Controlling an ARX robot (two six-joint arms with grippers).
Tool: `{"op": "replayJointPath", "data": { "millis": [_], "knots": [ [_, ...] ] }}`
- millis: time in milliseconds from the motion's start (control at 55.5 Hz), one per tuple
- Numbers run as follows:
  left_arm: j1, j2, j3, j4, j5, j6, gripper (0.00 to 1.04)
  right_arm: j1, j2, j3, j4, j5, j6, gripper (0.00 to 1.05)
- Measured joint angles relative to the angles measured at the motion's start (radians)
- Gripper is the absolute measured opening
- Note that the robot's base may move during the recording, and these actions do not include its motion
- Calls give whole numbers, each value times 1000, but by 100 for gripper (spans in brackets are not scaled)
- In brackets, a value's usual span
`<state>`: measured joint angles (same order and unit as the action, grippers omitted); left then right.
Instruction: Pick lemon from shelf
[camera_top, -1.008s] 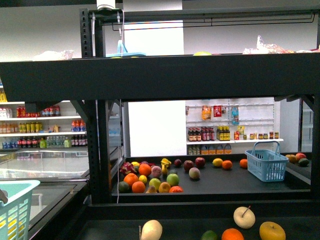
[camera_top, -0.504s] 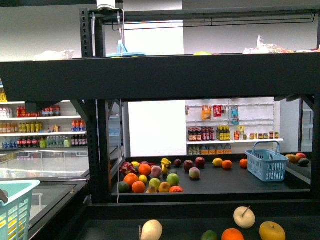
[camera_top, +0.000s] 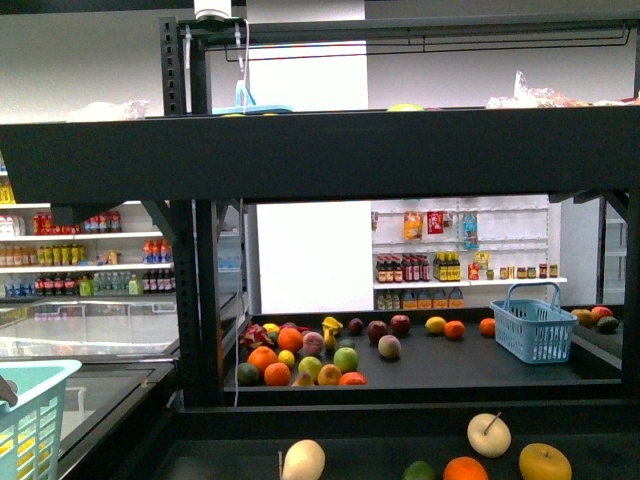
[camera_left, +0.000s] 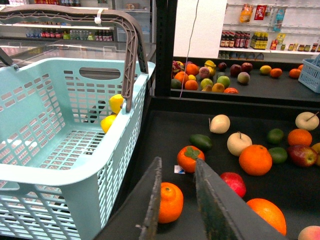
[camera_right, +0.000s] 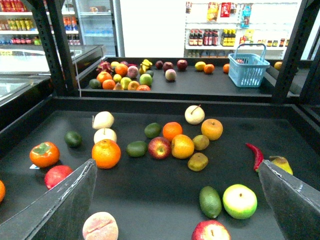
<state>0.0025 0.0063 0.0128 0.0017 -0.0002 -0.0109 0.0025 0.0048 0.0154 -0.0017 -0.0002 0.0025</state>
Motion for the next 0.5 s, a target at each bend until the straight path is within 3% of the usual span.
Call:
{"op": "replayJointPath", "data": {
  "millis": [90,306,504],
  "knots": [
    [0,0,0,0,0,0,55,0,0,0,0,2,0,97],
    [0,0,0,0,0,0,96,0,0,0,0,3,0,97],
    [0,0,0,-1,3,2,97,0,0,0,0,1,0,97]
  ]
}}
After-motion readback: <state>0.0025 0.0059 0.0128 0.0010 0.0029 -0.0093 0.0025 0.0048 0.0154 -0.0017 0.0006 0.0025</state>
